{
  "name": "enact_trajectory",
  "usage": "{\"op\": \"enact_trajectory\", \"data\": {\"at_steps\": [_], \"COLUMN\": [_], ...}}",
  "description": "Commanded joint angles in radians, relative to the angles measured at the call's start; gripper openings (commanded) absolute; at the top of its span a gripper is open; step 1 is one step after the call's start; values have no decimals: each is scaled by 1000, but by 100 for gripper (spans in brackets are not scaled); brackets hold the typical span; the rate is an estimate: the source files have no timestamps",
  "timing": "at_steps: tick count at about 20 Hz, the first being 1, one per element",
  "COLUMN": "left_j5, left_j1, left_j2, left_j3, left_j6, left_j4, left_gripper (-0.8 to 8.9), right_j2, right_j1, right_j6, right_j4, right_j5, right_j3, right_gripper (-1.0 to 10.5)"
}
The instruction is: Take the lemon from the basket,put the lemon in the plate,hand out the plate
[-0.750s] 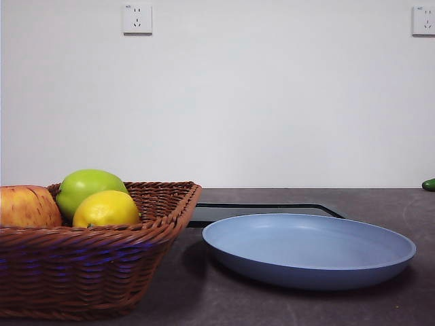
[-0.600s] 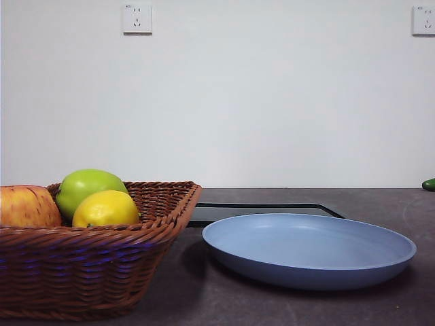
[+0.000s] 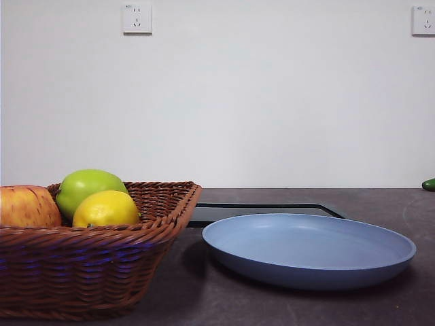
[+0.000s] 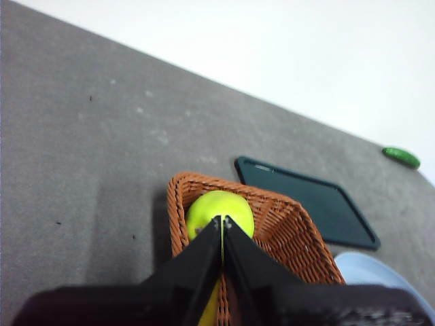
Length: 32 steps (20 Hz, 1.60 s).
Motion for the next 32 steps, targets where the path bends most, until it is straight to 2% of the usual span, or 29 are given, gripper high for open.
{"op": "enact_trajectory", "data": {"at_steps": [1,5,9,12,15,18,20,28,32], "left_j5": [34,66,122,189,198,200,203,212,212], "left_j1": [2,-12,-35,-63,-114,-164,-194,-245,-246], "left_j2": [95,241,378,501,605,646,645,645,645], "left_j3": [71,178,278,381,492,554,571,576,576], "left_j6": [92,150,193,244,314,327,327,326,326], "left_j4": [-18,-83,-142,-245,-361,-375,-370,-373,-374], "left_gripper": [7,7,6,6,6,6,6,6,6], "right_j2": [72,209,358,502,683,855,949,1182,1205], "right_j1": [2,1,1,1,2,2,9,29,57], "right_j6": [-53,-122,-166,-203,-246,-249,-253,-250,-250], "right_j4": [-19,-84,-120,-122,-121,-115,-100,29,45], "right_j5": [-1,-21,-112,-213,-306,-368,-366,-367,-360], "right_j3": [74,184,271,321,354,365,366,366,366], "right_gripper": [3,3,4,4,45,152,210,204,94]}}
